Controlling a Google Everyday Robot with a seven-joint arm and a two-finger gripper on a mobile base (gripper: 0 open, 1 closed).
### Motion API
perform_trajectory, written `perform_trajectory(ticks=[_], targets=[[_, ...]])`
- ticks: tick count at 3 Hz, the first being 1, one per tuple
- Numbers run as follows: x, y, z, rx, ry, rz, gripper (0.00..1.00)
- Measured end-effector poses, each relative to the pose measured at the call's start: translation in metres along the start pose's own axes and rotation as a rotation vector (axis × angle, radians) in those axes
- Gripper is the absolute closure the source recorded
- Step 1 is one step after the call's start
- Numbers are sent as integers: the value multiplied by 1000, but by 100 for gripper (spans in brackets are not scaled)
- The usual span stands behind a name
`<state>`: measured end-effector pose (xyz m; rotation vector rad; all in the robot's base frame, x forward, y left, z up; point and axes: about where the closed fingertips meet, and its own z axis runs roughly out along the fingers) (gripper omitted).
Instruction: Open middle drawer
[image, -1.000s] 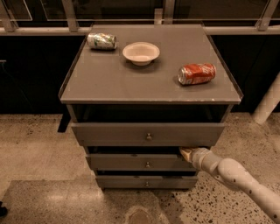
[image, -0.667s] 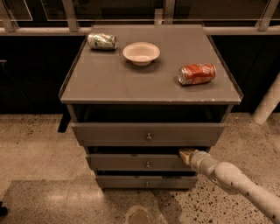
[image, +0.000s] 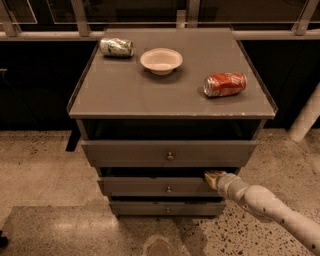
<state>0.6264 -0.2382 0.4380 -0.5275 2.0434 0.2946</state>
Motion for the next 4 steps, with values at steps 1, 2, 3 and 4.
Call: perform_trajectory(ticks=[1,2,3,4], targets=[[-2,0,-1,0,0,0,100],[4,4,-9,-15,75,36,100],[4,3,-8,-15,75,36,100],[14,8,-20,-23,163,90,100]])
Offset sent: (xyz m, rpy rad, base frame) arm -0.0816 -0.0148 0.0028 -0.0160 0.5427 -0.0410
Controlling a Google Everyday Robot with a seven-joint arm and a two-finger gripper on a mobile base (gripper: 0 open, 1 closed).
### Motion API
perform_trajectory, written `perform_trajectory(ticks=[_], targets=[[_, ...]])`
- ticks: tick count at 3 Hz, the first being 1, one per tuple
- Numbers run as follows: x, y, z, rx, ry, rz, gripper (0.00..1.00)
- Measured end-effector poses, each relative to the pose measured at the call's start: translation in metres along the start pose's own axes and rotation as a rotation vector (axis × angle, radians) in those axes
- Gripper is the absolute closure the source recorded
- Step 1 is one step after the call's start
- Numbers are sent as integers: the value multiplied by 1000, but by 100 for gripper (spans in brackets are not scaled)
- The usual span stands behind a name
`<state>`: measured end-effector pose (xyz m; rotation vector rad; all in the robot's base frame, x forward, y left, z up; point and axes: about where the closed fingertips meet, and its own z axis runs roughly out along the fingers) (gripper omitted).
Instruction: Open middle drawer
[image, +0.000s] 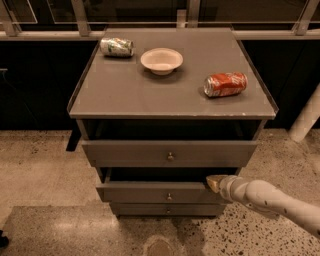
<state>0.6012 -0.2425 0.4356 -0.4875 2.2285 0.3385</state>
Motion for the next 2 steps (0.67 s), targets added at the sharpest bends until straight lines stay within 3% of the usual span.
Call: perform_trajectory(ticks=[1,2], targets=[[19,-22,-15,45,56,39,100],[19,-22,-15,45,56,39,100]])
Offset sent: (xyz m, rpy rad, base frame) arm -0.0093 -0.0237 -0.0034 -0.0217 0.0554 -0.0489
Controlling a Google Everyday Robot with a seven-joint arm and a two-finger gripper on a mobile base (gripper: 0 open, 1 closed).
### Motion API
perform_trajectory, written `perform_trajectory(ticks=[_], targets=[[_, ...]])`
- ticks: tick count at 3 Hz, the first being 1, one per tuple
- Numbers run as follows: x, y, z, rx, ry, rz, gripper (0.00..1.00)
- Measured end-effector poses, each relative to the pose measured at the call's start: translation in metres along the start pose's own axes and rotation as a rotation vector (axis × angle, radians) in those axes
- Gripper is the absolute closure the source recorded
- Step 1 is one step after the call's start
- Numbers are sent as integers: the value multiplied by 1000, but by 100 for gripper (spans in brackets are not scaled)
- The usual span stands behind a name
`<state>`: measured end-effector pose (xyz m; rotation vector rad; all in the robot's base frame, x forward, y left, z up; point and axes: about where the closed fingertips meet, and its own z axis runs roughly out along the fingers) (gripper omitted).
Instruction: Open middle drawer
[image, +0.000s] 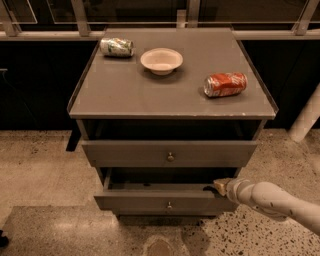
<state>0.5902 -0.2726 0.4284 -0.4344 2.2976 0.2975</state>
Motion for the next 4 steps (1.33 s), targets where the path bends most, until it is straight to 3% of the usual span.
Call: perform_trajectory(ticks=[2,4], targets=[[24,0,-6,-5,75,38,100],[47,15,-37,-51,105,63,100]])
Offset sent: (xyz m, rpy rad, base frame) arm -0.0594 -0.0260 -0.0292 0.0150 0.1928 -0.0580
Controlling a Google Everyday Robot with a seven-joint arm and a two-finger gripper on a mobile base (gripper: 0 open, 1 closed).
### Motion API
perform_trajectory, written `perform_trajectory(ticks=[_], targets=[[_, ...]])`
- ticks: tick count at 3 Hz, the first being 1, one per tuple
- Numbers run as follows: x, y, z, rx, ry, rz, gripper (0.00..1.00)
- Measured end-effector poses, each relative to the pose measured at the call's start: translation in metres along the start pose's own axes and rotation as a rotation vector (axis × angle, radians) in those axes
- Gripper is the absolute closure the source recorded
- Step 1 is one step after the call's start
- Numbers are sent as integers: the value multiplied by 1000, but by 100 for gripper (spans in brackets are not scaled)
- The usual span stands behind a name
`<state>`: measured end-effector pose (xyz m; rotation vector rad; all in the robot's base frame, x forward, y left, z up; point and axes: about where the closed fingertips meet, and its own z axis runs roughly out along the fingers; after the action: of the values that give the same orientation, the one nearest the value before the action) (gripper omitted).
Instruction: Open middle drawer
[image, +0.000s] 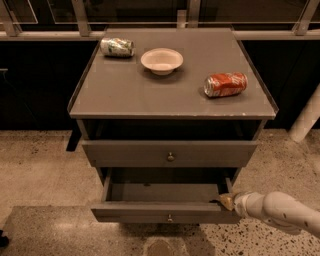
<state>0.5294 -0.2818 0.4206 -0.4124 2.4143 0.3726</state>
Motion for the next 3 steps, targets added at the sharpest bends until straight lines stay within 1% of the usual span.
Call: perform_trajectory(ticks=[1,2,3], targets=[[10,6,-8,-29,8,7,100],[22,14,-19,-75,12,14,100],[4,12,-46,-90,-69,-46,100]])
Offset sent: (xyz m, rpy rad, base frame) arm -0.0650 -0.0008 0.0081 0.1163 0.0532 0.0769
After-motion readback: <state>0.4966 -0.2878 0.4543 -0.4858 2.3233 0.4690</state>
